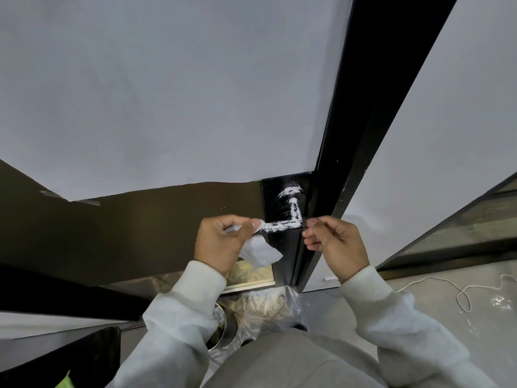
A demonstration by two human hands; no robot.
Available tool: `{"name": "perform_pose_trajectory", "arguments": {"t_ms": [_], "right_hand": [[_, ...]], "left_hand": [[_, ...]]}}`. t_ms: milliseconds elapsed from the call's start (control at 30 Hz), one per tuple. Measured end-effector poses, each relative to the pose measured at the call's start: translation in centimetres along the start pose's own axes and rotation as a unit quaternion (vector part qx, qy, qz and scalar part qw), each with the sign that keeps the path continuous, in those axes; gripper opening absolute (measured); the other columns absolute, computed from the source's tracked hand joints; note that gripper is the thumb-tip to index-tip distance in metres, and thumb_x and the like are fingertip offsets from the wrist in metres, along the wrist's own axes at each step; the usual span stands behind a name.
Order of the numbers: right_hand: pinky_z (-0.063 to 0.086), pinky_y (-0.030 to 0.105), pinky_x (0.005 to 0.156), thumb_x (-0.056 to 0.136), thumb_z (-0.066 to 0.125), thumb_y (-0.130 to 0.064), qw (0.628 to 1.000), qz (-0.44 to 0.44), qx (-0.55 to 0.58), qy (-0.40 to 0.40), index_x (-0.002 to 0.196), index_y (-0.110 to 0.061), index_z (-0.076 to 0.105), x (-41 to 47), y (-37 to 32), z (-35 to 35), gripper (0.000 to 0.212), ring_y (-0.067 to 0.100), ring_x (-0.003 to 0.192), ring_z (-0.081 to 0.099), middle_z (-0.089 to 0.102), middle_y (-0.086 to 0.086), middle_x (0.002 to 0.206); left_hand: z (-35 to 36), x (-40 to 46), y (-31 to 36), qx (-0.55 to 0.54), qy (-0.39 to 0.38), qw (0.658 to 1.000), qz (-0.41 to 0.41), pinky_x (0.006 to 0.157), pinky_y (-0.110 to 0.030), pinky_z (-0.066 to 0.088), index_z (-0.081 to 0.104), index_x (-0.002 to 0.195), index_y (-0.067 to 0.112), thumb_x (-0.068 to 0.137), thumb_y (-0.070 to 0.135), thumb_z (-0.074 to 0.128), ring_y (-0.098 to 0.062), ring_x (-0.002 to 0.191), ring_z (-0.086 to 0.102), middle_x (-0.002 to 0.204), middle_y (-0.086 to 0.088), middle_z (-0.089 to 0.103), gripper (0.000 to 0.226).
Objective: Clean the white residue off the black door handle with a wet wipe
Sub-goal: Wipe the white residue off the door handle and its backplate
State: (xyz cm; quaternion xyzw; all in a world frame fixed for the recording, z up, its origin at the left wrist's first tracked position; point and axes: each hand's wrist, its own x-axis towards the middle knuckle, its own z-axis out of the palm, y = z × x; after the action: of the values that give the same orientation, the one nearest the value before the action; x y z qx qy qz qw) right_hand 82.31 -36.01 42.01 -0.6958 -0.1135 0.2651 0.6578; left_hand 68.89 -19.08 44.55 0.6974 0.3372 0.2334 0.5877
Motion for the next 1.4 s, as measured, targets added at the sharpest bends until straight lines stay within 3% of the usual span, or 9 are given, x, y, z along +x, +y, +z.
{"name": "perform_pose_trajectory", "arguments": {"t_ms": [233,400,500,667,867,1067,1200,1300,1400], "right_hand": [[0.059,0.042,0.074,0.097,0.058,-0.007,1.0,-0.002,0.004,-0.001,0.083,-0.016,0.073,-0.1,-0.2,0.2,0.023,0.02,0.067,0.067,0.072,0.007,0.072],[0.059,0.038,0.072,0.097,0.057,-0.007,1.0,-0.001,0.007,0.0,0.083,-0.015,0.073,-0.1,-0.2,0.1,0.023,0.019,0.066,0.066,0.071,0.005,0.07],[0.059,0.036,0.07,0.097,0.057,-0.007,1.0,0.002,0.013,-0.006,0.081,-0.015,0.072,-0.2,-0.3,0.3,0.023,0.02,0.066,0.066,0.071,0.006,0.07],[0.058,0.033,0.069,0.098,0.057,-0.007,1.0,0.006,0.015,-0.006,0.085,-0.012,0.073,-0.3,-0.2,-0.2,0.021,0.02,0.067,0.066,0.071,0.007,0.072],[0.057,0.033,0.068,0.098,0.056,-0.006,1.0,0.008,0.009,0.012,0.087,-0.011,0.073,0.0,0.3,-1.4,0.021,0.02,0.067,0.066,0.072,0.007,0.072],[0.057,0.032,0.068,0.098,0.056,-0.007,1.0,0.016,-0.006,-0.004,0.087,-0.011,0.073,0.1,0.7,-0.8,0.021,0.02,0.067,0.067,0.072,0.006,0.072],[0.06,0.036,0.072,0.097,0.056,-0.007,1.0,0.016,-0.015,-0.017,0.086,-0.013,0.073,0.3,0.8,-0.3,0.021,0.021,0.068,0.067,0.072,0.007,0.073],[0.06,0.038,0.073,0.096,0.058,-0.007,0.999,0.021,-0.015,-0.023,0.083,-0.015,0.072,0.2,1.0,0.1,0.022,0.02,0.068,0.067,0.073,0.006,0.072],[0.059,0.036,0.072,0.096,0.058,-0.007,0.999,0.027,-0.018,-0.028,0.084,-0.015,0.073,0.3,1.2,0.0,0.021,0.019,0.068,0.067,0.073,0.006,0.072]], "left_hand": [[-1.8,0.0,-0.5,-0.006,-0.073,0.997,-0.014,0.073,-0.019,0.054,0.08,0.093,0.016,0.082,-0.002,0.076,-0.009,0.088,0.075,0.094,0.003,0.081,0.022],[-0.3,0.2,0.1,0.042,-0.004,0.999,-0.001,0.072,-0.018,0.055,0.082,0.084,0.013,0.084,0.01,0.078,-0.012,0.081,0.074,0.083,0.002,0.08,0.005],[0.3,0.9,0.2,0.049,0.021,0.997,-0.053,0.077,-0.027,0.055,0.082,0.082,0.012,0.089,0.018,0.075,-0.019,0.082,0.073,0.084,-0.004,0.08,0.012],[-1.5,0.5,0.8,-0.224,0.028,0.944,-0.24,0.068,-0.033,0.062,0.072,0.098,-0.005,0.098,0.003,0.056,-0.027,0.08,0.073,0.095,-0.019,0.076,0.018],[-1.4,-2.4,0.0,-0.268,0.092,0.938,-0.2,0.068,-0.027,0.062,0.071,0.108,0.0,0.087,0.005,0.066,-0.018,0.079,0.076,0.103,-0.011,0.078,0.023],[2.3,-3.0,0.0,-0.446,0.17,0.836,-0.272,0.088,-0.032,0.058,0.061,0.13,-0.001,0.094,0.013,0.063,-0.024,0.116,0.067,0.128,-0.019,0.068,0.039],[2.5,-3.5,-1.1,-0.366,0.217,0.874,-0.234,0.099,-0.044,0.055,0.072,0.106,0.001,0.085,0.012,0.072,-0.033,0.112,0.067,0.117,-0.023,0.071,0.024],[2.1,-4.1,-1.5,-0.285,0.248,0.907,-0.186,0.083,-0.045,0.058,0.074,0.095,-0.002,0.084,0.009,0.074,-0.031,0.084,0.068,0.084,-0.014,0.077,0.015],[1.9,-4.4,-1.6,-0.318,0.236,0.898,-0.192,0.077,-0.041,0.062,0.07,0.1,-0.004,0.095,0.011,0.063,-0.027,0.077,0.073,0.083,-0.011,0.078,0.018]]}}
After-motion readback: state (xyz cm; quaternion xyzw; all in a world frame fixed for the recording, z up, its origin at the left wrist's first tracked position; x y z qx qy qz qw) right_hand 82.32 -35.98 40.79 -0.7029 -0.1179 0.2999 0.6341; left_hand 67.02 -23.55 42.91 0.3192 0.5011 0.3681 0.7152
